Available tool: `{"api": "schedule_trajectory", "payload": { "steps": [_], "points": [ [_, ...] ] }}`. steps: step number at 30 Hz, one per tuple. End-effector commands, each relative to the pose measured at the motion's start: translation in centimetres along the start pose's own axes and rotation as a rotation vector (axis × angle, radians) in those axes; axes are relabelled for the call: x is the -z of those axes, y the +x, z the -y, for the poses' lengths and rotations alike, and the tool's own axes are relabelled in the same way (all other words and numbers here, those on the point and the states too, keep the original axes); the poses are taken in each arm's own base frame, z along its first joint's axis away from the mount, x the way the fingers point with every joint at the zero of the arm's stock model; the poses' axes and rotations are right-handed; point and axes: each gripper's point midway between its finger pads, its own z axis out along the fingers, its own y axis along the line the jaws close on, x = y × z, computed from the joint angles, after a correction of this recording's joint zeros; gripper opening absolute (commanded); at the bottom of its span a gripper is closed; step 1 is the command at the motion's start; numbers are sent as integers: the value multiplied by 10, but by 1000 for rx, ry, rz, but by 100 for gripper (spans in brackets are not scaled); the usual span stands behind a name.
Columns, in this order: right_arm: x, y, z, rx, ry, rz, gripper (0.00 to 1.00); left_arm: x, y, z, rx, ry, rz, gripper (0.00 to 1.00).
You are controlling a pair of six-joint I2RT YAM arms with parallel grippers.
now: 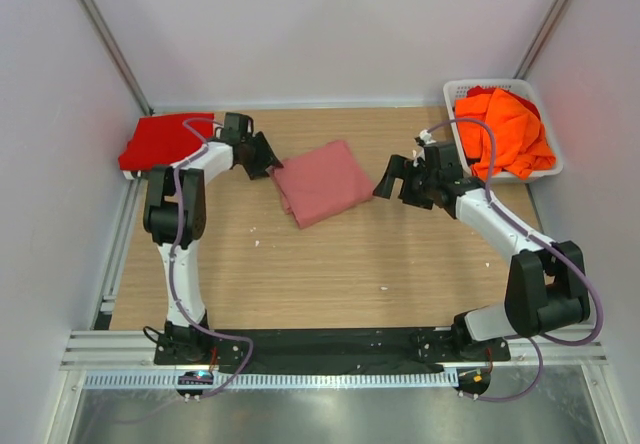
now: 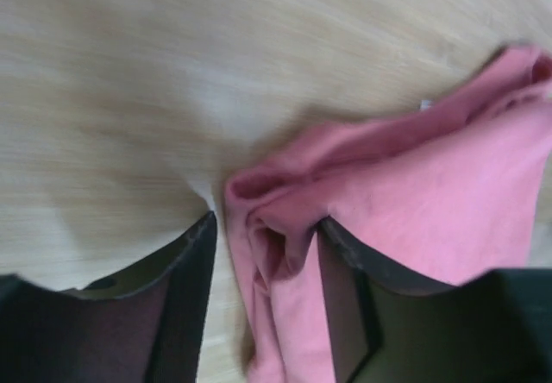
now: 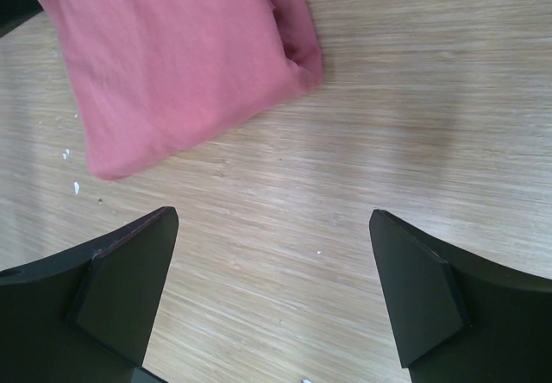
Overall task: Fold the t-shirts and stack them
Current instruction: Fold the tshirt
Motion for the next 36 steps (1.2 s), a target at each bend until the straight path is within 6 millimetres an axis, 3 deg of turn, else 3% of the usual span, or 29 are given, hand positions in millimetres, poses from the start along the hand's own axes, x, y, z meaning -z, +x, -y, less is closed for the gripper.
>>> {"api": "schedule_trajectory", "payload": {
  "steps": [1,4,5,7,8,10,11,12,13,15,20,24,27,30,31,36],
  "points": [
    [0,-5,-21,13,-124,24,100,6,-22,18,-46,39,38,54],
    [-2,-3,-40,23,-196,8,99,18,-24,16,-38,9,70,59],
    [-4,0,-47,30,-214,-2,99,35,-32,24,-45,17,109,59],
    [-9,0,-59,32,-268,-24,94,49,-32,13,-23,-51,143,59],
    [-11,-1,-64,28,-297,-28,90,71,-36,23,-34,-49,189,58],
    [-18,-4,-77,8,-367,-48,76,91,-34,15,-63,-131,253,56],
    [-21,-5,-82,-2,-395,-54,70,109,-29,33,-102,-108,287,55],
    [-25,-6,-86,-7,-422,-61,58,116,-24,40,-127,-108,300,55],
    [-26,-16,-95,-7,-464,-36,53,121,-19,41,-147,-126,314,54],
    [-45,-12,-94,-18,-478,-81,39,127,5,66,-205,-79,293,52],
    [-85,-24,-78,-21,-449,-98,28,107,68,118,-294,100,164,48],
    [-128,5,-35,-101,-362,-159,25,78,95,134,-305,138,91,45],
    [-145,22,-24,-160,-370,-186,22,51,114,128,-306,129,36,44],
    [-149,36,-17,-184,-378,-195,22,28,129,105,-291,65,-6,40],
    [-150,44,-13,-188,-373,-202,22,22,140,89,-283,37,-32,39],
    [-142,75,3,-233,-323,-247,21,26,175,35,-284,-41,-59,38]
  ]
}}
